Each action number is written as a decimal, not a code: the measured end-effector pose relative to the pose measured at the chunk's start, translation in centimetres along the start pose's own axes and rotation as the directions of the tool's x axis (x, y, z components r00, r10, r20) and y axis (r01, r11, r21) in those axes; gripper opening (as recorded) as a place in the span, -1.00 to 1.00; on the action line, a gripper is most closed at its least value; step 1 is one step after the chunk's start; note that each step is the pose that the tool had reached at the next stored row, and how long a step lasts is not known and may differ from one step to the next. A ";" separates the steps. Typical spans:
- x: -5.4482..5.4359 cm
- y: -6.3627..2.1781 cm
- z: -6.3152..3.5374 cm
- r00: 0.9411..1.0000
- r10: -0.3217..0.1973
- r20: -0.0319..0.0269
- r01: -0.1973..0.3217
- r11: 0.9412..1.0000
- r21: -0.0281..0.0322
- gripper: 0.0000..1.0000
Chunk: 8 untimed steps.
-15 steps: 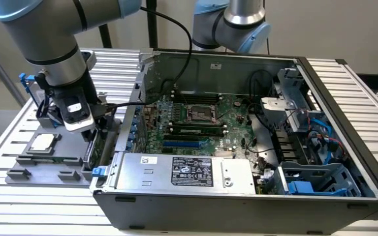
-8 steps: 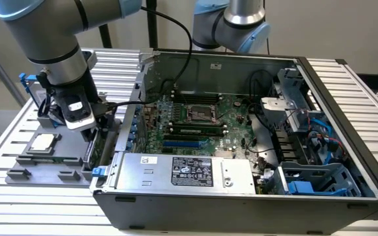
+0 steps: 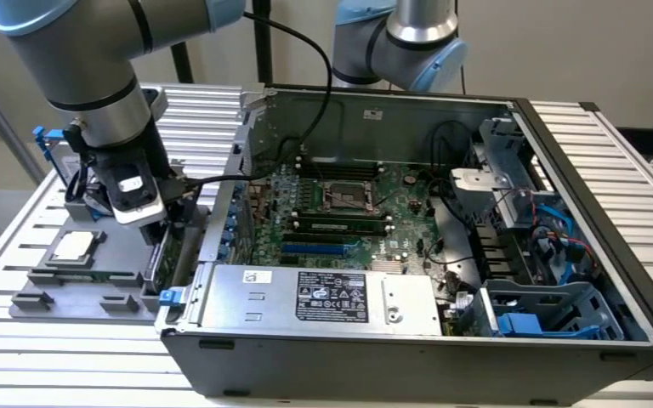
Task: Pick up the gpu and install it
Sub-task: 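Pick up the gpu and move the gpu toward the slot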
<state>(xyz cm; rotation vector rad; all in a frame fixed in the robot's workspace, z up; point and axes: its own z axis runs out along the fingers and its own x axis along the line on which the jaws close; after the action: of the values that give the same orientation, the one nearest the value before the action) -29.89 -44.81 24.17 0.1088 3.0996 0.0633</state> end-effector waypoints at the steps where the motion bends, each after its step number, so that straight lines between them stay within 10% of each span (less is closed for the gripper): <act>1: 0.0 0.00 0.00 1.000 0.000 0.000 0.000 1.000 0.000 -1.00; 8: 0.0 0.00 0.01 1.000 0.000 0.000 0.000 1.000 0.000 -1.00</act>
<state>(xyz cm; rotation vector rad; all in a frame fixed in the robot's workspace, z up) -29.89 -44.81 24.16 0.1088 3.0996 0.0625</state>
